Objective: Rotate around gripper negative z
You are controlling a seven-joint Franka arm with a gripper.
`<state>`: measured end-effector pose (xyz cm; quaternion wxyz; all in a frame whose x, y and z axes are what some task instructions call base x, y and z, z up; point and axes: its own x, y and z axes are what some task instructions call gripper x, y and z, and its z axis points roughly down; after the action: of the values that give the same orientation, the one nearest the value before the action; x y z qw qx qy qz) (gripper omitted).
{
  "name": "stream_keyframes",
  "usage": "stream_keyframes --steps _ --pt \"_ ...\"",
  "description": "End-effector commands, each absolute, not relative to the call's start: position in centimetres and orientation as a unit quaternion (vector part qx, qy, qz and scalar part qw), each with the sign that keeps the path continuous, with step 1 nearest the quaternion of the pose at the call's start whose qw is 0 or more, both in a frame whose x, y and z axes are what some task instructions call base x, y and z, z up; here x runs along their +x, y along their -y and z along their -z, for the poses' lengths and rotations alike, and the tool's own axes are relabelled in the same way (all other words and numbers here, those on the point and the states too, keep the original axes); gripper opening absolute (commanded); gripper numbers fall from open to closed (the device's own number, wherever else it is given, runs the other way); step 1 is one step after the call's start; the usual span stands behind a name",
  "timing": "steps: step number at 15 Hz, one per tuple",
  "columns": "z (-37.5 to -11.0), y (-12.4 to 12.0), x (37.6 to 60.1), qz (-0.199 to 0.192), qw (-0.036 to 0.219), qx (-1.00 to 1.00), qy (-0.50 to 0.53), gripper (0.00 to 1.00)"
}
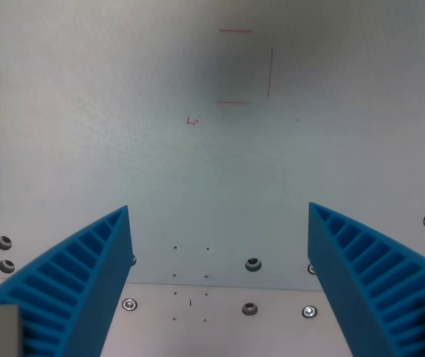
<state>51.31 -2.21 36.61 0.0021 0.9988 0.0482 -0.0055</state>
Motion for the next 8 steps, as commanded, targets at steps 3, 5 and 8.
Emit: stream_keyframes --steps 3,5,8 --pt "-36.88 2.29 51.29 0.003 0.002 0.992 -0.123 1.00" --pt "-36.88 2.29 51.29 0.003 0.002 0.991 -0.134 1.00" --pt "-36.88 2.29 51.29 0.003 0.002 0.988 -0.152 1.00"
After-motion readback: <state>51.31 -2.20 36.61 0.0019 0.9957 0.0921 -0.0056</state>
